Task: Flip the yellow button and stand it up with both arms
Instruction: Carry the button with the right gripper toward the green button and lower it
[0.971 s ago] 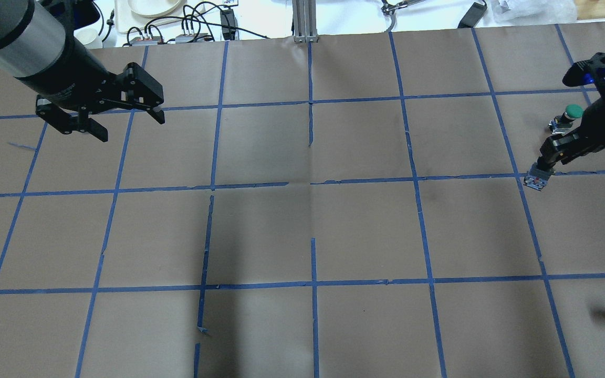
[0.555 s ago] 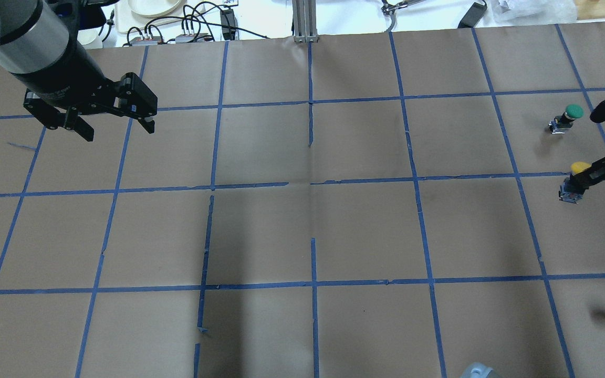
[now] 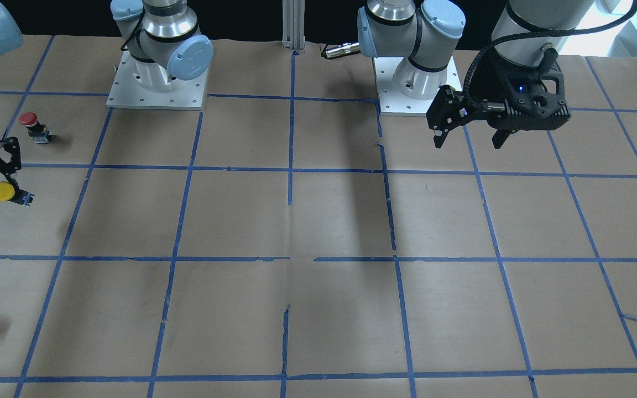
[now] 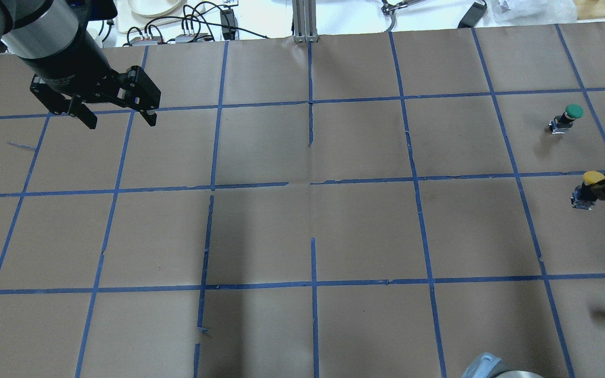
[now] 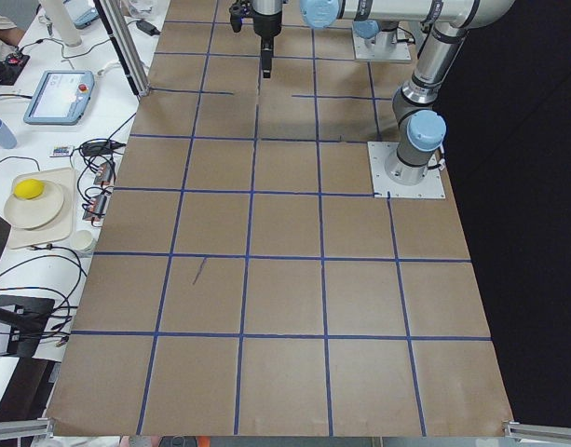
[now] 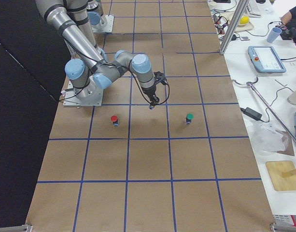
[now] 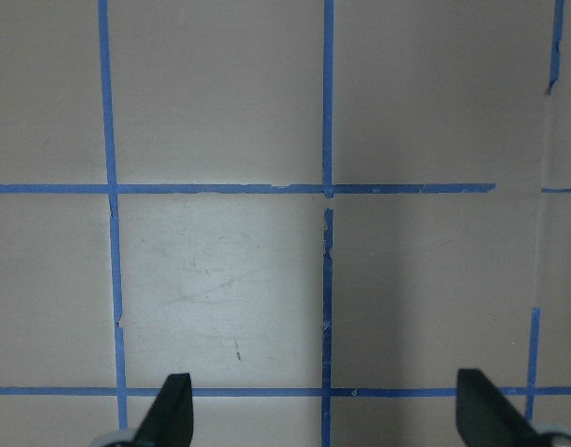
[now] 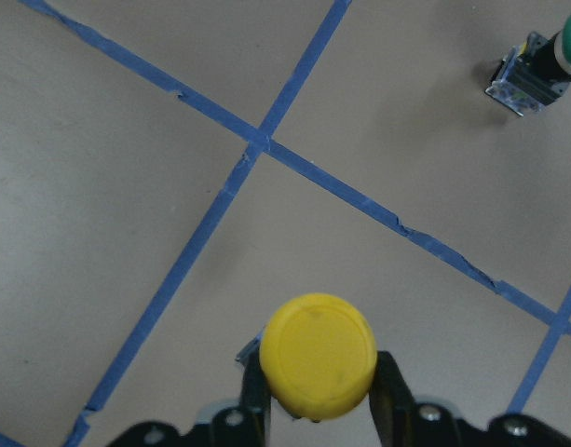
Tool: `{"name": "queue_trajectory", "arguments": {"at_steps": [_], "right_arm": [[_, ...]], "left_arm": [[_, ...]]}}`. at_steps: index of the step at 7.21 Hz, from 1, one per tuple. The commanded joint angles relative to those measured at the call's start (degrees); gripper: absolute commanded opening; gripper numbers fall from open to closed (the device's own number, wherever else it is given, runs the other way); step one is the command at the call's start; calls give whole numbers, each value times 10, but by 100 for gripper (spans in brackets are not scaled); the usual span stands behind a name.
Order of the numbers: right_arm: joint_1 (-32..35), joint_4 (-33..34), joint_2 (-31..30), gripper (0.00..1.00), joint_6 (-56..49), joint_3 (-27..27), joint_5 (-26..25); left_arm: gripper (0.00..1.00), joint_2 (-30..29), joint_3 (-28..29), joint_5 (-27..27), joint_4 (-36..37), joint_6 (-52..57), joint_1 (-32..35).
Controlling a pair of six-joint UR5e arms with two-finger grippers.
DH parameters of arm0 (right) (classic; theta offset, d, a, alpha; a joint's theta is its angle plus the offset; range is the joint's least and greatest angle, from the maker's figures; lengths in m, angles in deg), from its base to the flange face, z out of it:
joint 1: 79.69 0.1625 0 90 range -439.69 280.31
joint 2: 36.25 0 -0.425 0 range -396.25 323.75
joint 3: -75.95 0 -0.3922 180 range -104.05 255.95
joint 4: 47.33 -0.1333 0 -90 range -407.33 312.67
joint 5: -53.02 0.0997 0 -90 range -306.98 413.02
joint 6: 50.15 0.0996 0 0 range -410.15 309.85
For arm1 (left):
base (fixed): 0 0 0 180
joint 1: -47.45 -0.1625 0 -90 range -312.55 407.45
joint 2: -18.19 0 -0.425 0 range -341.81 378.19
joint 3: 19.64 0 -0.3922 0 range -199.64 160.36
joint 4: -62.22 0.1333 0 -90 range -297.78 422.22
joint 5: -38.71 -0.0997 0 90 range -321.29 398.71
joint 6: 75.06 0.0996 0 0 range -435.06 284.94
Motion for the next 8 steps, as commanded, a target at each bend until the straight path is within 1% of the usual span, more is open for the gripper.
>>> {"name": "queue_trajectory", "arguments": {"at_steps": [1,2,3,4,8], "right_arm": [[-50,49,57,9,-72,0,38],[-70,49,73,9,-105,1,58],[-72,49,74,8,-112,0,71],[-73,48,75,8,-141,1,89],[-74,50,77,10,-179,1,88]], "left_arm": [[100,-4,11,-24,-3,2,-1],[100,-4,10,-27,-3,2,-1],[100,-3,10,-27,-3,2,-1],[100,-6,9,-25,-1,2,-1],[100,-5,11,-28,-2,3,-1]]}}
